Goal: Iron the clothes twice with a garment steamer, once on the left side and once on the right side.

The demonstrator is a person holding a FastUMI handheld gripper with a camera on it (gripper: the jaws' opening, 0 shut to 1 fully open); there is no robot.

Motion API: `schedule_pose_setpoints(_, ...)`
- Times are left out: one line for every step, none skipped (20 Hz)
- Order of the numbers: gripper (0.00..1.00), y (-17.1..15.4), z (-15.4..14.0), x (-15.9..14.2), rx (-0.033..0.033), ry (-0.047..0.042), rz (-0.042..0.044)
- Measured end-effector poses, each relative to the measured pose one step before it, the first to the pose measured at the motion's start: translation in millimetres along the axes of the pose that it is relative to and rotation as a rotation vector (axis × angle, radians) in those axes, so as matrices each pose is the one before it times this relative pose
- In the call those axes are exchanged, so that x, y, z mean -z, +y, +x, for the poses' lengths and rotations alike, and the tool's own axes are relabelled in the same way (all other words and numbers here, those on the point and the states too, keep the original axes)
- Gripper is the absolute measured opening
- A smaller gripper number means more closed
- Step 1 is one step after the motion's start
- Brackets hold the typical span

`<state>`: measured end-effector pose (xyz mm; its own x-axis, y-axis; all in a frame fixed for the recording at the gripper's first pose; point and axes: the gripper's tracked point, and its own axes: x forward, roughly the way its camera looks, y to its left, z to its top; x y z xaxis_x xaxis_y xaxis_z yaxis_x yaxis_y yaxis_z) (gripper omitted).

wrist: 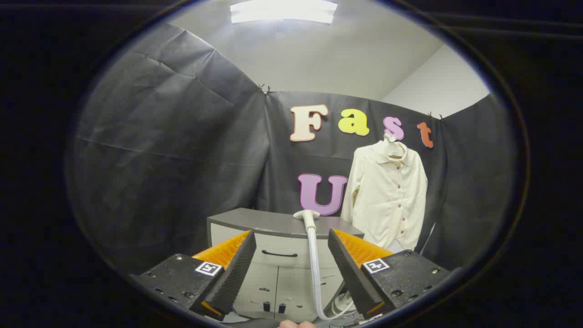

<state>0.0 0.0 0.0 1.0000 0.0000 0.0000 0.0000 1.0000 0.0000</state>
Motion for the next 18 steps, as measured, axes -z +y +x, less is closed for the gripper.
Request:
schedule_pose_setpoints(0.97, 0.00, 0.05, 0.31, 0.00049, -0.00102, 0.00050)
schedule_pose_setpoints(0.97, -0.01, 0.02, 1.67, -0.00120, 0.00251, -0.00175)
schedule_pose_setpoints(0.96, -0.64, 0.39, 1.10, 0.00124, 0.00230, -0.00082)
schedule_pose_setpoints(0.97, -0.66, -0.02, 1.39, 0.00065, 0.00089, 0.00036)
schedule_pose_setpoints(0.97, -0.20, 0.27, 0.99, -0.00020, 0.00251, -0.00020)
schedule_pose_setpoints(0.97, -0.79, -0.12, 1.86, 0.00111, 0.00307, -0.00060)
schedule_pose_setpoints(0.97, -0.87, -0.44, 0.31, 0.00208, 0.00028, 0.00071)
schedule_pose_setpoints(0.97, -1.14, 0.63, 0.78, 0.00057, 0.00110, 0.00219)
schedule_pose_setpoints(0.97, 0.03, 0.15, 1.24, -0.00175, 0.00371, 0.00271)
schedule_pose_setpoints(0.97, -0.43, -0.03, 1.88, -0.00188, 0.00330, 0.00253)
schedule_pose_setpoints(0.97, -1.31, -0.71, 1.11, 0.00054, -0.00057, 0.00308)
schedule_pose_setpoints(0.97, -1.42, -0.26, 1.54, -0.00009, 0.00247, 0.00199)
schedule_pose_setpoints(0.97, -1.46, -0.27, 2.25, 0.00051, 0.00475, 0.00052)
schedule_pose_setpoints(0.97, -3.05, -1.03, 2.12, 0.00419, 0.00219, 0.00273)
schedule_pose_setpoints(0.97, -2.11, -0.70, 0.81, 0.00248, -0.00132, 0.00606)
schedule_pose_setpoints(0.97, -1.07, -0.34, 1.06, 0.00110, 0.00285, 0.00428)
schedule_pose_setpoints(0.97, -1.97, -0.33, 1.18, 0.00287, 0.00255, 0.00307)
schedule_pose_setpoints(0.97, -1.94, 0.29, 0.29, 0.00244, -0.00136, 0.00503)
